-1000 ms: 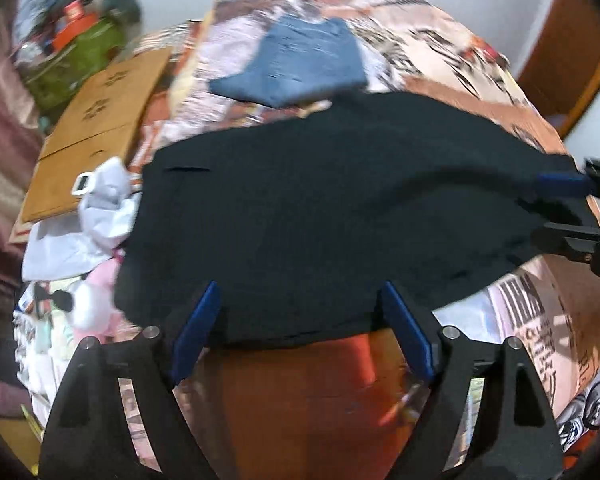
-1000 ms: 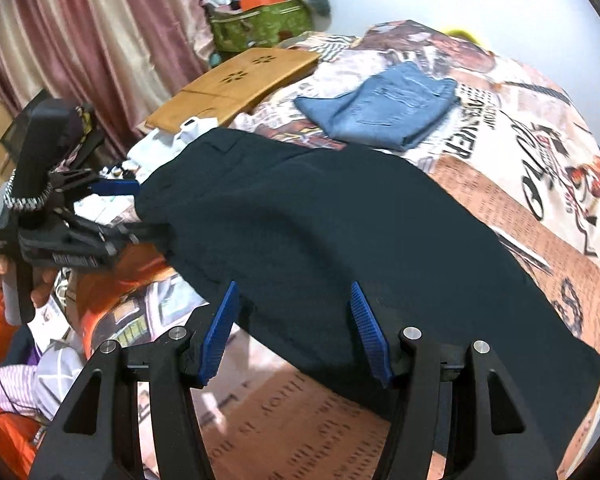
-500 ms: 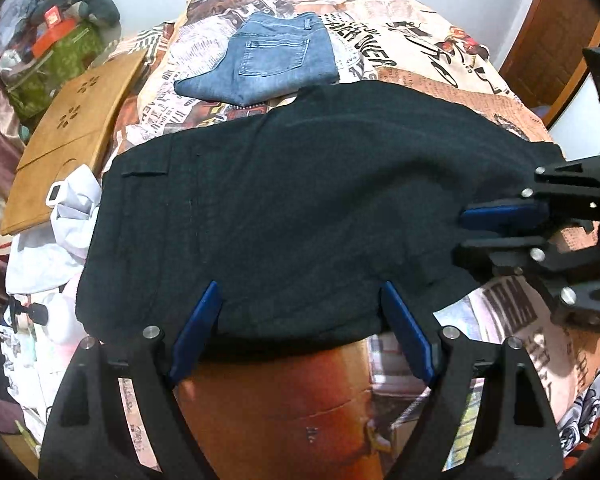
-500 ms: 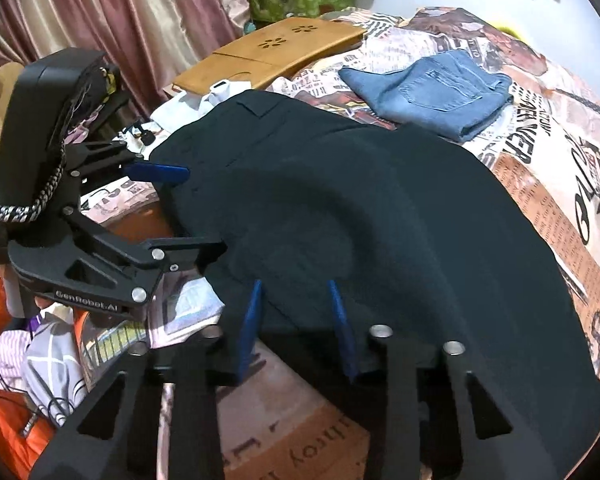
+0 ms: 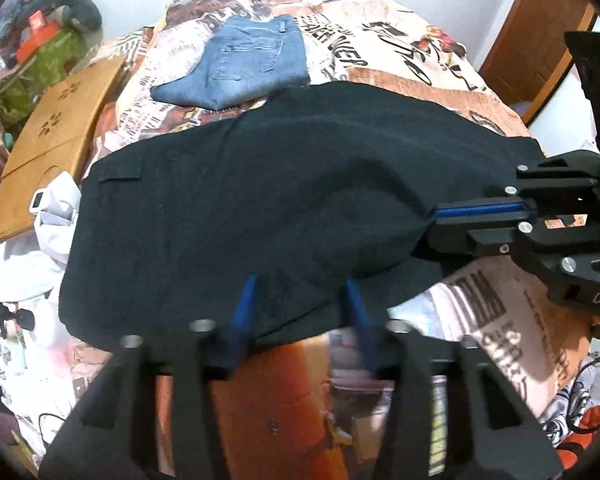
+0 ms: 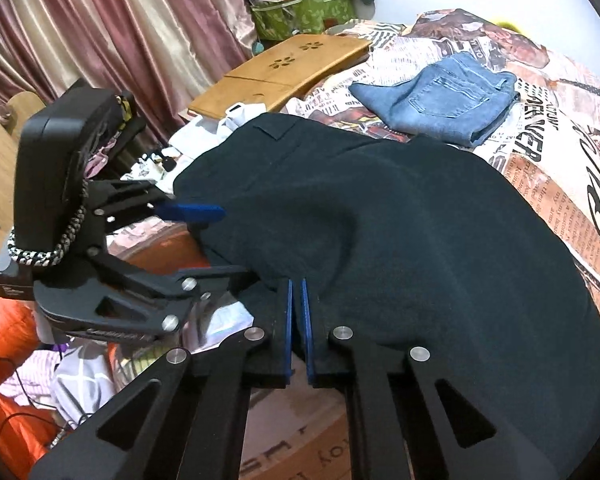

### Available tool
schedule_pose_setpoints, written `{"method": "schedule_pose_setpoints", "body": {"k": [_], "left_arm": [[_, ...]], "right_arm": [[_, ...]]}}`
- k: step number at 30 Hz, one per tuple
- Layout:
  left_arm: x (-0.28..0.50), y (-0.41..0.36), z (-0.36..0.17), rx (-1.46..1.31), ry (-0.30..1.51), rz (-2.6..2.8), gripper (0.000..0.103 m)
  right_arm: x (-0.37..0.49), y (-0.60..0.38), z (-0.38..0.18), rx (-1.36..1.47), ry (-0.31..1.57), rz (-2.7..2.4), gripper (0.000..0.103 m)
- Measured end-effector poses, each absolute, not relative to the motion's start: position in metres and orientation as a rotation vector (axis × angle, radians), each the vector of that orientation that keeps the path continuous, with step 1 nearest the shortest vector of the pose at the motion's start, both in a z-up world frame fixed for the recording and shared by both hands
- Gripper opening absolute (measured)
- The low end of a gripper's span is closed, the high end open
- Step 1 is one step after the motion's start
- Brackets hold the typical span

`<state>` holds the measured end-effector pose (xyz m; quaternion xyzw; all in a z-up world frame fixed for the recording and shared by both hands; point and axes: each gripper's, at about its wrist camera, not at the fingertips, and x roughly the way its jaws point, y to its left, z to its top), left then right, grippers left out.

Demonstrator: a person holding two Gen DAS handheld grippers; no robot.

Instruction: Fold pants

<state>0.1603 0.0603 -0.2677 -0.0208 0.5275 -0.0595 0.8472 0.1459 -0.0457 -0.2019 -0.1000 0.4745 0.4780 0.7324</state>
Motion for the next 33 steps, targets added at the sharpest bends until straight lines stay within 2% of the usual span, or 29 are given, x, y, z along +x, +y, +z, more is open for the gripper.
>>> {"method": "schedule_pose_setpoints", "body": {"k": [3, 9, 17, 23, 24, 26, 28, 33], "left_arm": [[0.158, 0.062, -0.264, -0.056, 1.112, -0.117, 0.022], [0.15, 0.064, -0.26, -0.085, 1.11, -0.131, 0.014], [0.143, 0.06, -0.261, -0.069, 1.126, -0.13, 0.014], [0.143, 0.066, -0.238, -0.081, 1.092, -0.112, 0.015], [0.143, 0.068, -0.235, -0.087, 1.084, -0.107, 0.016], [0.147, 0.069, -0.226, -0.087, 1.058, -0.091, 0.028], [0.153, 0.068, -0.219, -0.066, 1.03, -0.058, 0.049], [0.173, 0.061, -0.205, -0.047, 0.989, -0.036, 0.057]], "right_arm": [[0.144, -0.047, -0.199, -0.21, 1.032, 1.064, 0.004], [0.137, -0.046, -0.199, -0.215, 1.04, 1.084, 0.003], [0.141, -0.058, -0.192, -0.183, 1.04, 1.026, 0.003], [0.157, -0.097, -0.176, -0.11, 0.999, 0.887, 0.005], [0.159, -0.105, -0.174, -0.096, 0.993, 0.862, 0.007], [0.163, -0.123, -0.168, -0.071, 0.972, 0.806, 0.01], [0.166, -0.144, -0.16, -0.047, 0.948, 0.747, 0.015], [0.171, -0.201, -0.142, 0.007, 0.875, 0.589, 0.033]]}}
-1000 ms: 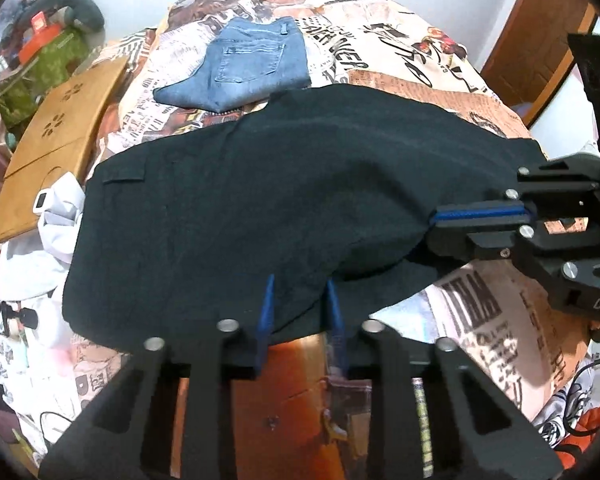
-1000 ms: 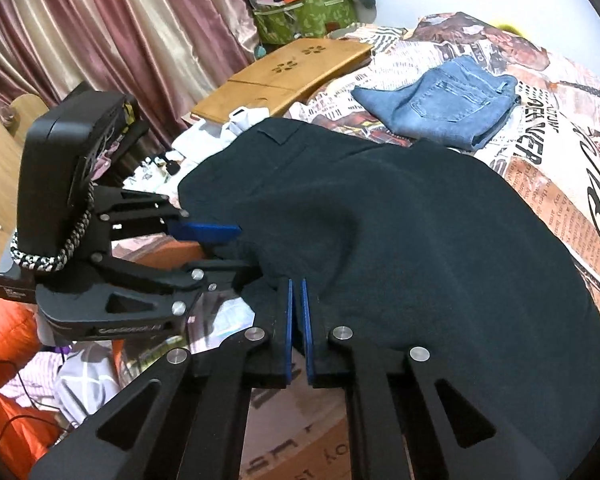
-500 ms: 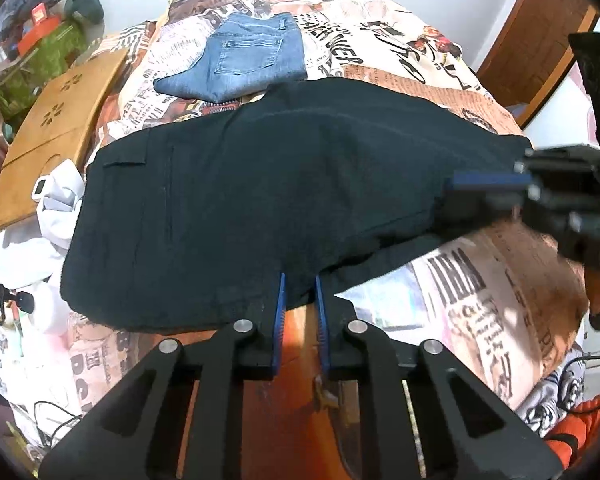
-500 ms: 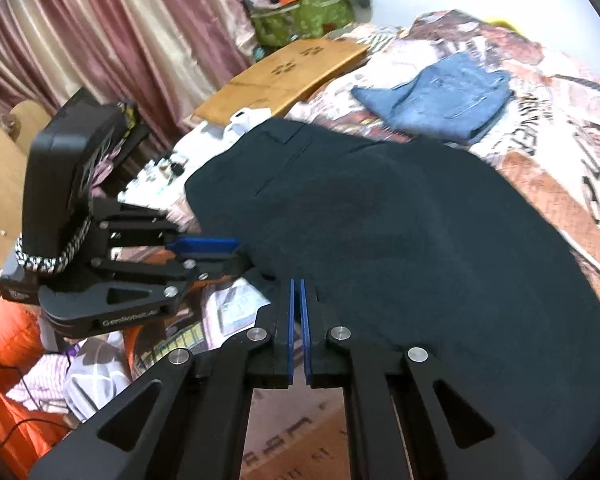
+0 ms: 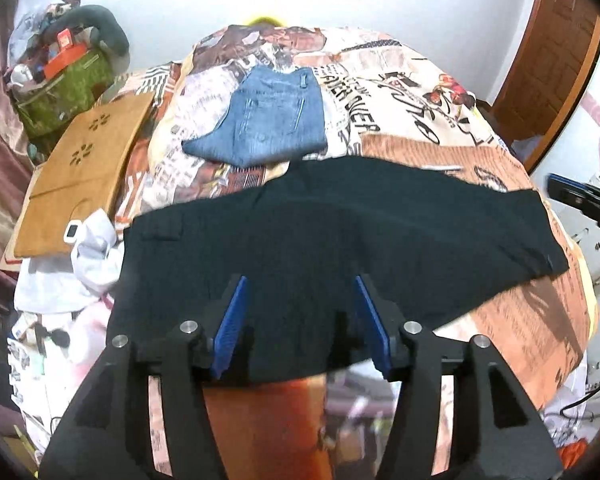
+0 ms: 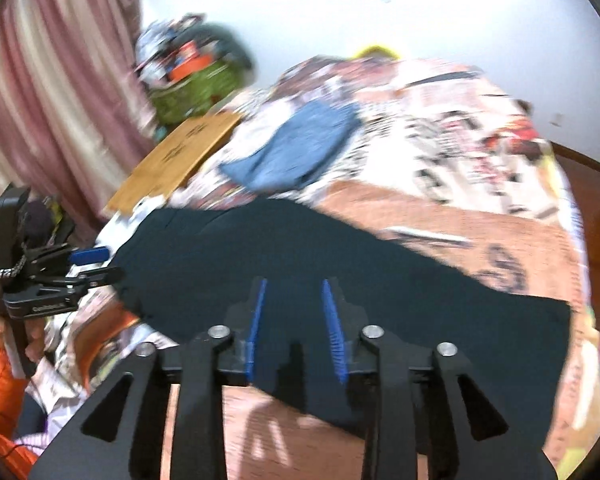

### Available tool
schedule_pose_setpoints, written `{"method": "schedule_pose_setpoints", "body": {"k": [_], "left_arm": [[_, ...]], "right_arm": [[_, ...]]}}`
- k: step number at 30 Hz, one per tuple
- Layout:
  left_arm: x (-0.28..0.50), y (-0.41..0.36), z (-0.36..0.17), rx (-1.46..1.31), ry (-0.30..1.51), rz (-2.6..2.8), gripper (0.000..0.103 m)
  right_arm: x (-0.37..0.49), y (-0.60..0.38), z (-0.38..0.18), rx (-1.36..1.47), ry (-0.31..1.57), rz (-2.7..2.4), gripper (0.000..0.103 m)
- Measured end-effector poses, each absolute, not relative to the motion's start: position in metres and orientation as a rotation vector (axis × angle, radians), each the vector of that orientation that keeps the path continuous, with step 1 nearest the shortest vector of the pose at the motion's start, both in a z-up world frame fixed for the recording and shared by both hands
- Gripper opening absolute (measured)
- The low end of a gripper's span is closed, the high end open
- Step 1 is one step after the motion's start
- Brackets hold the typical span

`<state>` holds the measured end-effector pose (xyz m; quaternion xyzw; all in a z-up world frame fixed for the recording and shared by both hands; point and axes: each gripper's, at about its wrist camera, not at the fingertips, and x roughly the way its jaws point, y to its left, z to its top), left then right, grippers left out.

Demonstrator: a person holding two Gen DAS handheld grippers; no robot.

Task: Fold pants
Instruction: 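Open both grippers and smooth the flattened black pants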

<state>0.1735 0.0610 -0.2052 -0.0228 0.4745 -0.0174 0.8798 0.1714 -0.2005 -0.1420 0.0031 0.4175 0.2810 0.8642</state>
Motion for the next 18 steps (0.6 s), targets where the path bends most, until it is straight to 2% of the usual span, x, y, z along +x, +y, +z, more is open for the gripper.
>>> {"method": "schedule_pose_setpoints", "body": {"k": [4, 9, 18], "left_arm": [[0.196, 0.049, -0.199, -0.022, 0.964, -0.013, 0.071], [0.221, 0.027, -0.201, 0.003, 0.968, -0.016, 0.08], [0.258, -0.013, -0.239, 0.049, 1.095, -0.059, 0.083]], "right_arm": [[0.173, -0.25, -0.133, 0.048, 0.829, 0.455, 0.038], [0.172, -0.305, -0.134, 0.075, 0.817, 0.296, 0.041], [0.169, -0.388, -0.178, 0.169, 0.923, 0.094, 0.043]]}}
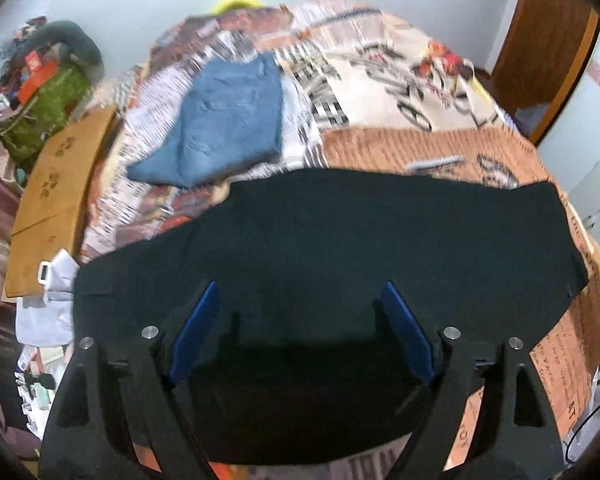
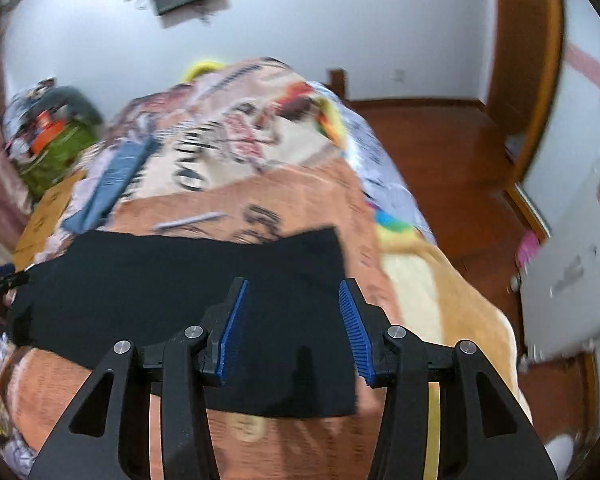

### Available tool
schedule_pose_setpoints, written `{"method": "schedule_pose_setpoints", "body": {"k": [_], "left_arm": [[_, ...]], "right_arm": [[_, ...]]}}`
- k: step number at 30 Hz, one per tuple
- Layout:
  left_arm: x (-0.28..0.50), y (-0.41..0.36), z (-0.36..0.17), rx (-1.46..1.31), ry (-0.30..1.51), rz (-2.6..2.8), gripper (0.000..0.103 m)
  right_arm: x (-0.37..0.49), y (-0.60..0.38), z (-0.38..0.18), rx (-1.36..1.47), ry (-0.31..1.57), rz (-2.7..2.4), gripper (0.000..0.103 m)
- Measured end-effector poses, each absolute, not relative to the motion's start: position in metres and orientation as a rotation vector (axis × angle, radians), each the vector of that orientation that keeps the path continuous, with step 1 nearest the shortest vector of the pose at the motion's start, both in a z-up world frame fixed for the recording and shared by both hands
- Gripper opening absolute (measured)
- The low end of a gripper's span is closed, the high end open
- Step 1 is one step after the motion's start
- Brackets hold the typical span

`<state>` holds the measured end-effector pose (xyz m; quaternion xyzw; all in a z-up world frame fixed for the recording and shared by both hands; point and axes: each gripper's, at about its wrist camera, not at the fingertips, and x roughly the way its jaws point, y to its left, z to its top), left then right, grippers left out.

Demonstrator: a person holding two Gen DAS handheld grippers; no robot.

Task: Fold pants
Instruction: 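Open both grippers and smooth the flattened black pants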

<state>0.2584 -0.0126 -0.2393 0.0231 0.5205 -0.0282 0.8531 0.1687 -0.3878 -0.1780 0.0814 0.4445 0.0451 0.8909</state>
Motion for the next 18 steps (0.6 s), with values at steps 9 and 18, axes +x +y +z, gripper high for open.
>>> {"method": "schedule_pose_setpoints", "body": {"k": [9, 18], "left_arm": [[0.271, -0.027, -0.274, 0.054, 1.163, -0.029, 0.096], [0.276, -0.018, -0.282, -0.024, 1.184, -0.026, 0.102]], "right_arm": [[0.199, -0.404, -0.213, 0.201, 0.97, 0.107, 0.043], [0.253, -0.398, -0.24, 0.179, 0.979, 0.119, 0.035]]}}
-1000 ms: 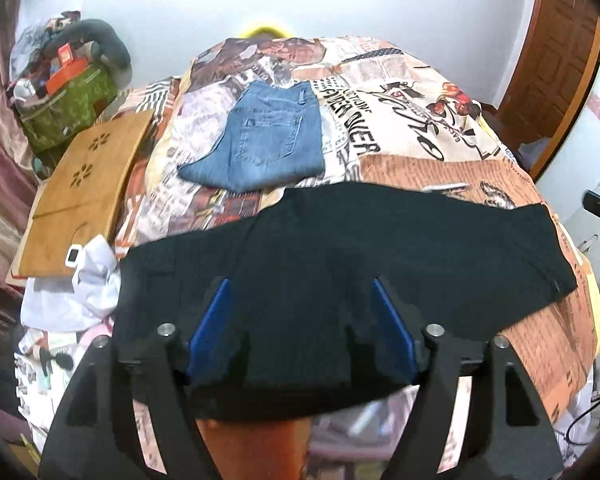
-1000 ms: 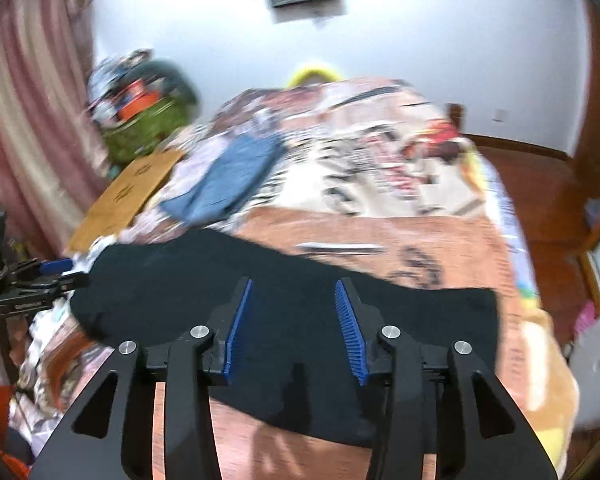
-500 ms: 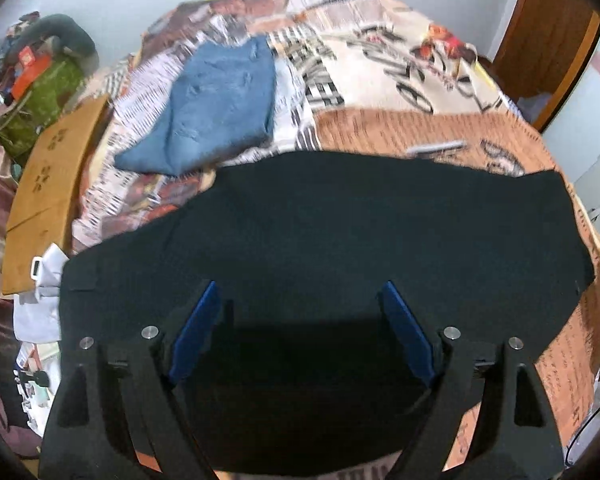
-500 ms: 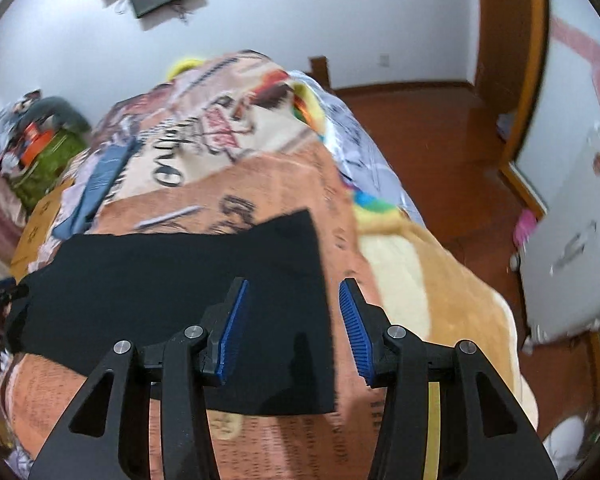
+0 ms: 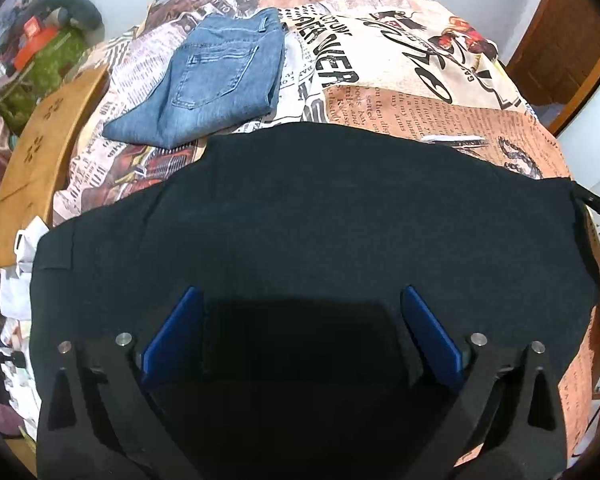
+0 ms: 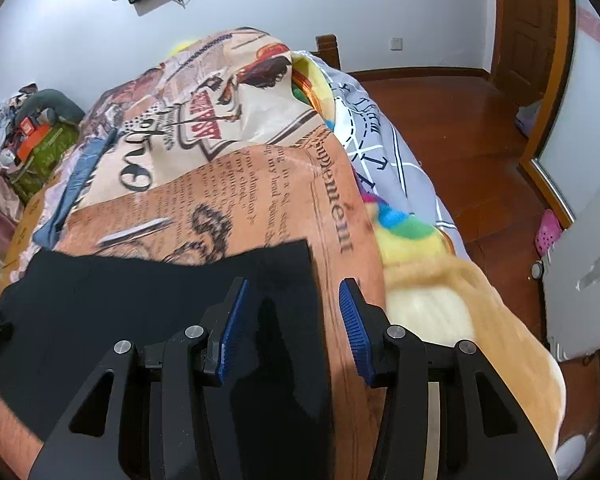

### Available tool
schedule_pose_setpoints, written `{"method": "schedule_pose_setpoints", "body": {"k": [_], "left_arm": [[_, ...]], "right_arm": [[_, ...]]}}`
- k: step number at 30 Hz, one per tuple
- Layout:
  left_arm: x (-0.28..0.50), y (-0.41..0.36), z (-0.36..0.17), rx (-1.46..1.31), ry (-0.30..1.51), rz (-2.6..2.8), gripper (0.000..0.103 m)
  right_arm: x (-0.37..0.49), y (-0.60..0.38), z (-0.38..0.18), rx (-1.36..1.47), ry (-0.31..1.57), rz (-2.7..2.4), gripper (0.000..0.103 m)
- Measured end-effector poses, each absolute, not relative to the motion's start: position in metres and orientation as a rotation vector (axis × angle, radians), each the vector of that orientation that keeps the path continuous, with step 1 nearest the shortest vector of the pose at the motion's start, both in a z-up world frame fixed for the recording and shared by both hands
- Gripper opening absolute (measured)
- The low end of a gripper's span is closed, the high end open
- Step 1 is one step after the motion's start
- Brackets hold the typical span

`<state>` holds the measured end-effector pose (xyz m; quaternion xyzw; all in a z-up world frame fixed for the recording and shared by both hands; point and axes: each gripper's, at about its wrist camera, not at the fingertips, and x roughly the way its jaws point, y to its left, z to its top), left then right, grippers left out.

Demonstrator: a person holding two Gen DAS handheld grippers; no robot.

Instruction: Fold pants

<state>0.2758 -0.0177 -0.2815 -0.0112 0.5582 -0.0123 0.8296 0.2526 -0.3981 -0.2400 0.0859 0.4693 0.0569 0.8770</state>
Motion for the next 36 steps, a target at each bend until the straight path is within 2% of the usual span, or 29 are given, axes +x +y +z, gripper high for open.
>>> {"method": "schedule_pose_setpoints", "body": {"k": [4, 5, 9, 17, 23, 26, 28, 29, 31, 33, 36], "left_arm": [[0.275, -0.019, -0.282, -0.021, 1.182, -0.027, 0.103], [0.275, -0.019, -0.282, -0.018, 1.181, -0.027, 0.103], [0.275, -0.021, -0.282, -0.014, 1.178, -0.026, 0.103], [0.274, -0.018, -0.283, -0.038, 1.18, -0.03, 0.103], [0.272, -0.018, -0.283, -0.028, 1.178, -0.03, 0.103], [0.269, -0.02, -0.28, -0.011, 1.176, -0.03, 0.103], [0.268, -0.022, -0.277, 0.015, 1.174, -0.029, 0.103], [0.268, -0.024, -0.275, 0.029, 1.172, -0.03, 0.102], [0.266, -0.028, -0.268, 0.064, 1.156, -0.035, 0.102], [0.262, -0.032, -0.259, 0.093, 1.124, -0.047, 0.102], [0.261, -0.038, -0.248, 0.11, 1.095, -0.065, 0.102]], "right_arm": [[0.264, -0.398, -0.247, 0.175, 1.0, 0.125, 0.022], [0.266, -0.396, -0.248, 0.173, 1.004, 0.134, 0.016], [0.266, -0.388, -0.242, 0.105, 0.98, 0.132, 0.006], [0.272, -0.388, -0.225, 0.069, 0.918, 0.11, 0.003], [0.284, -0.389, -0.243, 0.02, 1.009, 0.056, 0.003], [0.276, -0.391, -0.235, 0.038, 1.011, 0.057, 0.003], [0.267, -0.393, -0.224, 0.064, 0.999, 0.071, 0.005], [0.262, -0.392, -0.219, 0.067, 0.994, 0.071, 0.009], [0.25, -0.389, -0.207, 0.058, 0.977, 0.072, 0.018], [0.235, -0.384, -0.194, 0.042, 0.947, 0.082, 0.035], [0.212, -0.376, -0.181, 0.037, 0.921, 0.102, 0.047]]}}
